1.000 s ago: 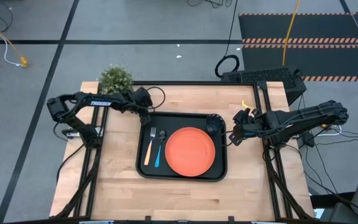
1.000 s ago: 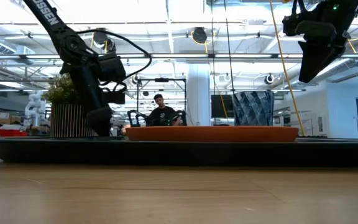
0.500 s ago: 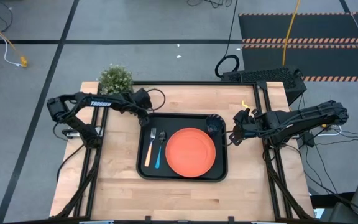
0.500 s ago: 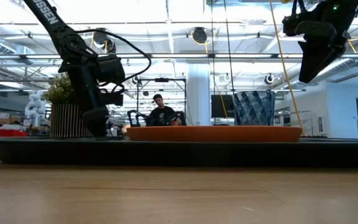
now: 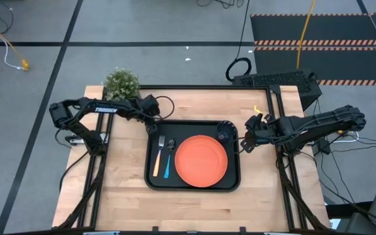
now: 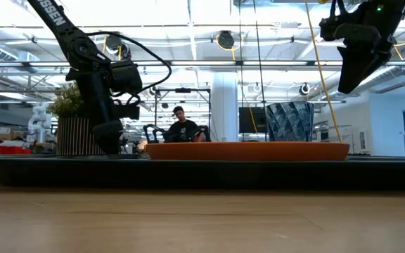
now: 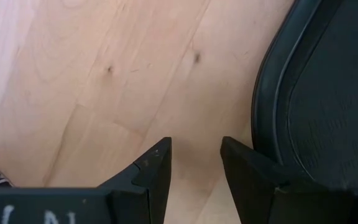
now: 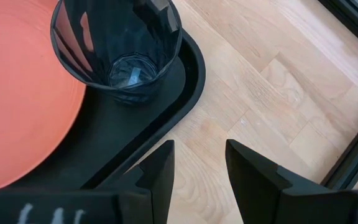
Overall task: Pick and place plate/cup/fork/spoon on tray
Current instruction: Adjust the black tray on the table
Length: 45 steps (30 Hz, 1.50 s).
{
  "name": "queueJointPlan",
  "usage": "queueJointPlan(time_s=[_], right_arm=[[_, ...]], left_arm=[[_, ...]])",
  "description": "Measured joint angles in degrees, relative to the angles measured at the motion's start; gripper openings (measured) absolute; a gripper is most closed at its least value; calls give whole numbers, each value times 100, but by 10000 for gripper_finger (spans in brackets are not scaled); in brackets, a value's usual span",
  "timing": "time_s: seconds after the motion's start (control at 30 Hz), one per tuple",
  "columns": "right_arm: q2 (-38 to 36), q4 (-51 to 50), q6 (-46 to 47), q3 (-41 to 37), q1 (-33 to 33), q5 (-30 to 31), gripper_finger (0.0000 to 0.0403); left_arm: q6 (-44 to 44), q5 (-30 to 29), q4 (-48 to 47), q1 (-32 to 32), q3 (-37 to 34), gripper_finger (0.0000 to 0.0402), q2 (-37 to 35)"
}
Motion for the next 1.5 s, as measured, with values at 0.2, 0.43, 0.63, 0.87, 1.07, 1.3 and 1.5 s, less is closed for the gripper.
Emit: queueJointPlan(time_s=[0.2, 0.43, 0.63, 0.87, 1.07, 1.3, 1.5], right_arm=[[0, 0, 13, 0, 0, 0, 134], [0, -2, 15, 0, 0, -2, 134], [0, -2, 15, 0, 2, -2, 134], [0, -1, 35, 0, 0, -23, 134], [2, -22, 124, -4, 6, -146, 134], [2, -22, 212, -168, 7, -177, 134], [2, -20, 362, -359, 7, -454, 134]], left_arm=[[-80, 13, -11, -1, 0, 147, 0], [-183, 27, -116, -5, 0, 147, 0], [-202, 37, -149, -5, 0, 147, 0], [-202, -119, -250, -16, 2, 147, -112], [-200, -226, -226, -14, 182, 147, -665], [-232, -839, -297, -9, 271, 147, -1416], [-373, -883, -406, -73, 271, 147, -2046]])
